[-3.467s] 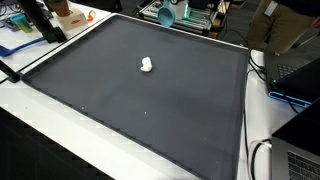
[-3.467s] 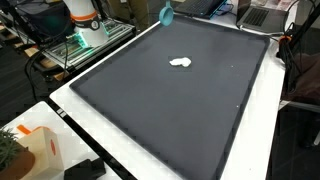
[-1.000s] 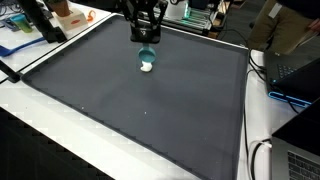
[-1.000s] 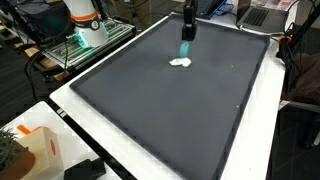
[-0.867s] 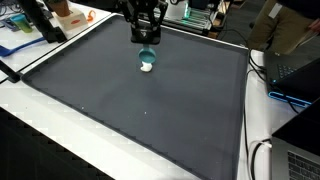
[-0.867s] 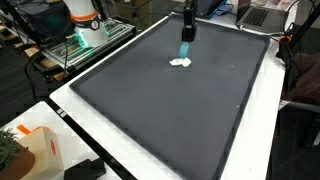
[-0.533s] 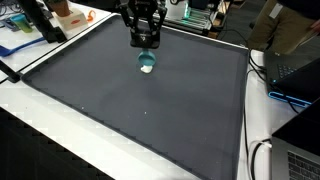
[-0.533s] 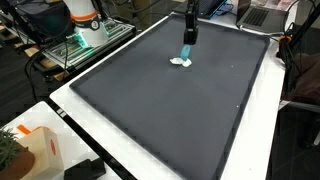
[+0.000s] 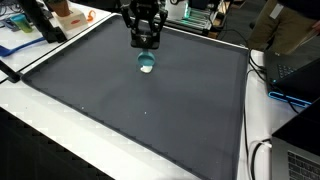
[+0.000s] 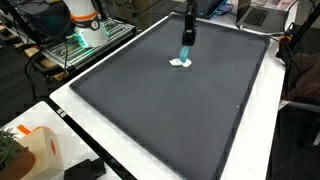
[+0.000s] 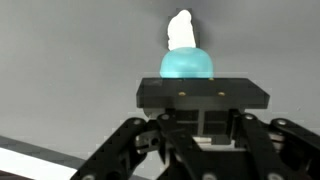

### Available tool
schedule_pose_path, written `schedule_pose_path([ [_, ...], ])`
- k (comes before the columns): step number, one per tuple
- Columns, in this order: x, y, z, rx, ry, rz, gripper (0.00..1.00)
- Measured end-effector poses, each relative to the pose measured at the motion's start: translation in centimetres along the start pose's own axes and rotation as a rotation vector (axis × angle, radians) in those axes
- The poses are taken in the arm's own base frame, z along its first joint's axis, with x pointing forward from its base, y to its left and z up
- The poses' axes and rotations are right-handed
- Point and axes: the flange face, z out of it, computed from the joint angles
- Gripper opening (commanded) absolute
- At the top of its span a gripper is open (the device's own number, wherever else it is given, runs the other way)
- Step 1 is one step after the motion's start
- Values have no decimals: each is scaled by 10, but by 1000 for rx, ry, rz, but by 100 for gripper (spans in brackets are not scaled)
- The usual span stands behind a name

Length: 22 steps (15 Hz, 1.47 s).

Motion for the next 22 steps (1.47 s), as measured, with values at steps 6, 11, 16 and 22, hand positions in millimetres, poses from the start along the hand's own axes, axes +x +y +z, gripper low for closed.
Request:
schedule_pose_path([
  [6,6,8,9,0,15,39,22],
  [11,8,18,9,21,-20,90,22],
  [16,2,23,-35,28,-22,105,22],
  [22,-16,-29,-143,194,148,135,22],
])
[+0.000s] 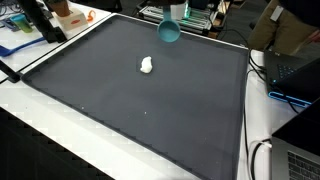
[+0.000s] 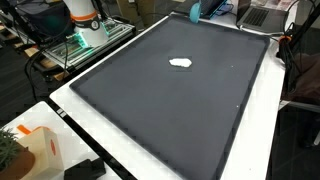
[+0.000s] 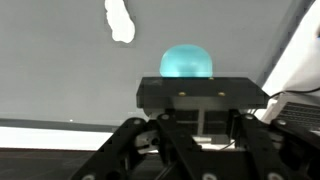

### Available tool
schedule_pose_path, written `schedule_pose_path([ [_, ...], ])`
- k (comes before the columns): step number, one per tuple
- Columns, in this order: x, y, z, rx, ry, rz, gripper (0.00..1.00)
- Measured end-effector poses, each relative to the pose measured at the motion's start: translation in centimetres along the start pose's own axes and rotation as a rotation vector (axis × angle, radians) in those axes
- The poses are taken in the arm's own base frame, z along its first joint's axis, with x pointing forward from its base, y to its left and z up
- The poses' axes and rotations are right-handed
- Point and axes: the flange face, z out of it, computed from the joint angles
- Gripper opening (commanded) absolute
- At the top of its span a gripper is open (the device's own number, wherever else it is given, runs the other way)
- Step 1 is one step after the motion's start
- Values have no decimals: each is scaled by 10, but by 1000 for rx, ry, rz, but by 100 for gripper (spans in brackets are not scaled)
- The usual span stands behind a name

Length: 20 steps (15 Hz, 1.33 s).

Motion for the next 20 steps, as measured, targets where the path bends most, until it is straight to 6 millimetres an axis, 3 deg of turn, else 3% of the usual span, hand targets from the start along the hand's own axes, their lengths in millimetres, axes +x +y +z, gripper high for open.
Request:
schedule_pose_path([
  [1,-9,-11,-13,25,-5,-27,47],
  [3,-25,-22,-32,57,-23,-72,47],
  [6,-33,-22,-38,62,-24,-85,47],
  [7,-34,-21,-36,62,-28,-86,22],
  [13,-39,-20,-17,80,-160,1,22],
  [14,-42,-22,-15,92,-198,32,72],
  [15,-43,-24,-15,103,-225,63,73],
  [19,-41,-26,-23,134,-228,132,99],
  [20,-40,-24,-26,135,-222,136,100],
])
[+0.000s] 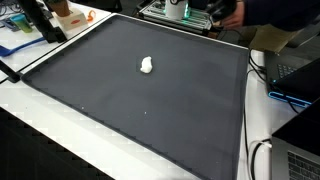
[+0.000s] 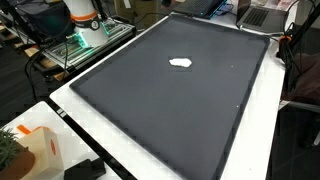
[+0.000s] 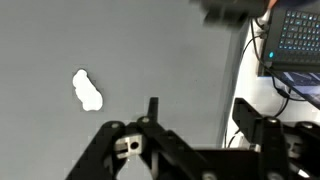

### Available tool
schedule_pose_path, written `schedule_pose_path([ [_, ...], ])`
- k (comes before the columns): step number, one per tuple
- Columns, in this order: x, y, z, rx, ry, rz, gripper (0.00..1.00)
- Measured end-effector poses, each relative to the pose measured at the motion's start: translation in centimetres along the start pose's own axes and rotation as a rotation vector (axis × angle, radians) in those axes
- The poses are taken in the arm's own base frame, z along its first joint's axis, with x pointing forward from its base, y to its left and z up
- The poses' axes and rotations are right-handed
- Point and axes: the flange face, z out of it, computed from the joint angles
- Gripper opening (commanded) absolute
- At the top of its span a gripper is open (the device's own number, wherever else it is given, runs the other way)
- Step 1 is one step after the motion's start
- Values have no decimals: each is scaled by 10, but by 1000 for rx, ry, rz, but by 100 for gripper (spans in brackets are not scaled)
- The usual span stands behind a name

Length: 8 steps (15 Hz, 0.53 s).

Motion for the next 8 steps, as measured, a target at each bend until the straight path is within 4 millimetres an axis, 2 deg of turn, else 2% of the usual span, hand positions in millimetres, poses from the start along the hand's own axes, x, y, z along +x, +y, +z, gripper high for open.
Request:
schedule_pose_path([
  [4,-4,14,-4,-14,41,-27,100],
  [8,-30,61,18,-112,172,-156,100],
])
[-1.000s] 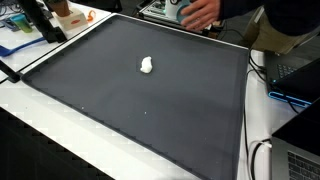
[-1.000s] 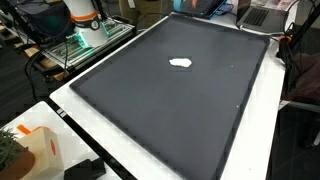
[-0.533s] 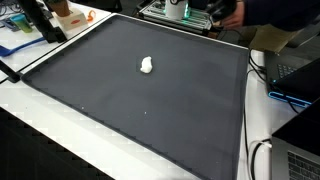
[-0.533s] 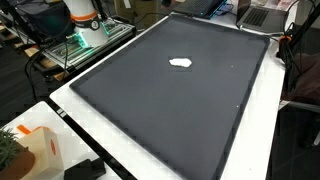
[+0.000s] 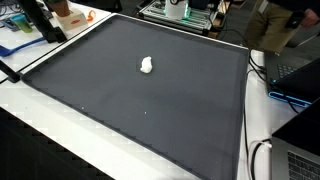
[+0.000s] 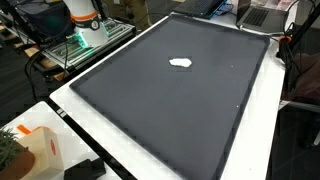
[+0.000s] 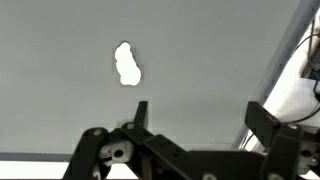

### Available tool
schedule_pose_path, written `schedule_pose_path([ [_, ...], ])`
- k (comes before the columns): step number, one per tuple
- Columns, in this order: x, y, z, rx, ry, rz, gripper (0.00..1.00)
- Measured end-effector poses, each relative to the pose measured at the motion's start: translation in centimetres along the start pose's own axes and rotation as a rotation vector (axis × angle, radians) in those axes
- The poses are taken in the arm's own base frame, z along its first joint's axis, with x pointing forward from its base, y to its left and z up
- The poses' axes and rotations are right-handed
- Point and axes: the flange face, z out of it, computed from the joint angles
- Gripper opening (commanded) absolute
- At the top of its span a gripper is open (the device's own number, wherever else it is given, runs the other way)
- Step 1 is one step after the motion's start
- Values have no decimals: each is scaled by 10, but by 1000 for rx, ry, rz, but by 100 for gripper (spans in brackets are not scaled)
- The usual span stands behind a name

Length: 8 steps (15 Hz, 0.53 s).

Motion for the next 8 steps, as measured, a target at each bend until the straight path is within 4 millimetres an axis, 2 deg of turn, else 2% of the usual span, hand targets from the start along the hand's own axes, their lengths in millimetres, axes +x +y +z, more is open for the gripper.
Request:
schedule_pose_path([
  [2,-24,12,11,-51,66,-63,100],
  [4,-48,12,24,-89,146,-96,100],
  [6,-72,1,42,-138,230,-113,100],
  [7,-75,-7,50,-170,273,-109,100],
  [8,-69,-20,52,-197,320,-95,100],
])
